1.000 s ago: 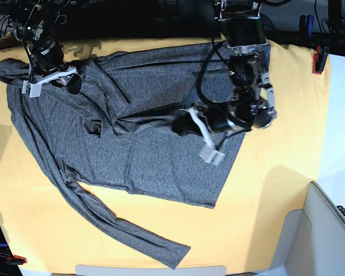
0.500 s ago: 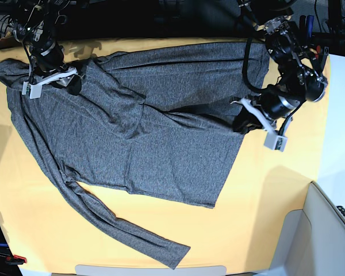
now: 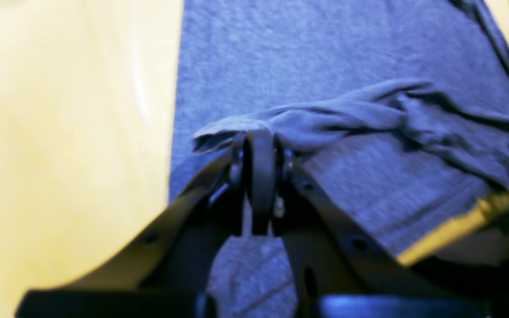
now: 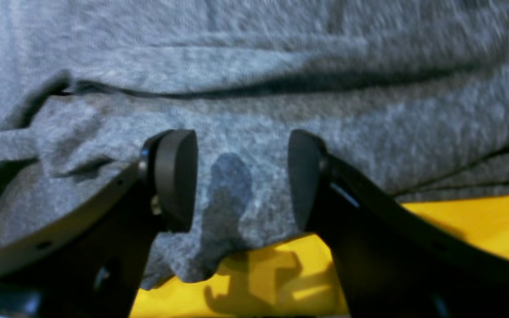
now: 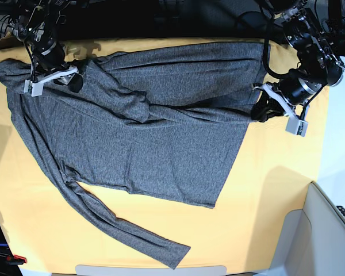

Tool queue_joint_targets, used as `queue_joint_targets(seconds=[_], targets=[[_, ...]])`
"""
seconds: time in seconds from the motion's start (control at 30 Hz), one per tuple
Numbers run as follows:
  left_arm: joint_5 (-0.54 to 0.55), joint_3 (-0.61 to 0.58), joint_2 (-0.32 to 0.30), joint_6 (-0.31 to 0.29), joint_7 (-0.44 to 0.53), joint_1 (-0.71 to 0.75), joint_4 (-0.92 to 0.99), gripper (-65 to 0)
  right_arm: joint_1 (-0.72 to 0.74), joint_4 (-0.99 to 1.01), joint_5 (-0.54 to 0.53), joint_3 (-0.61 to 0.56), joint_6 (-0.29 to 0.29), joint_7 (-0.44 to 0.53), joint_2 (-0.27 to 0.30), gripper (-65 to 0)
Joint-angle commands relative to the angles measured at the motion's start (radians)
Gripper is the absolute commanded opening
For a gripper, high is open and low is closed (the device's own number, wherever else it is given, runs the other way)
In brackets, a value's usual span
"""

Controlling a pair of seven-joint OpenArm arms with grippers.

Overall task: Fold the T-shirt properly
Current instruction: 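Pull the grasped fabric outward with the left gripper to flatten the shirt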

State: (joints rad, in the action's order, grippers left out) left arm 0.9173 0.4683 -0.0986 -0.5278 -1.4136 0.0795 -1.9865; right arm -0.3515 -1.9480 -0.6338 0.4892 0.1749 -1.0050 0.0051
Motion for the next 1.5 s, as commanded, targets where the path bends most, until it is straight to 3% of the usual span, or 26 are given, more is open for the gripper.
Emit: queue_joint_targets(seconds=[0.0,0.27,0.43,0.7,1.03,1.27,1.47], targets=[[0.047,0.002,-0.022,-0.002,0.017,-0.005,-0.033,-64.7,0.004,-0.012,-0.014,0.003,0.005,0.021,0.006,-32.4],[0.290,0.000,-0.100,-0.001,0.017,0.016,-0.069,-64.7,0.004,-0.008,-0.011,0.006,0.005,0.022,0.014,-32.4],[0.483,0.000,-0.146,-0.001,0.017,0.016,-0.069,-64.7,0.004,-0.006,0.053,0.004,0.007,0.022,0.017,-32.4],[0.561,0.002,-0.158,-0.005,0.017,0.016,-0.081,-64.7,0.018,-0.006,0.084,0.003,0.007,0.022,0.014,-32.4],[0.566,0.002,-0.158,-0.005,0.017,0.107,-0.081,-64.7,0.032,-0.004,0.084,0.003,0.007,0.021,0.019,-32.4],[0.566,0.002,-0.201,0.001,0.017,0.173,-0.076,-64.7,0.038,-0.003,0.085,0.003,0.005,0.021,0.019,-32.4],[0.411,-0.006,-0.229,0.002,0.017,0.194,-0.075,-64.6,0.045,-0.003,0.085,0.003,0.004,0.018,0.019,-32.4]])
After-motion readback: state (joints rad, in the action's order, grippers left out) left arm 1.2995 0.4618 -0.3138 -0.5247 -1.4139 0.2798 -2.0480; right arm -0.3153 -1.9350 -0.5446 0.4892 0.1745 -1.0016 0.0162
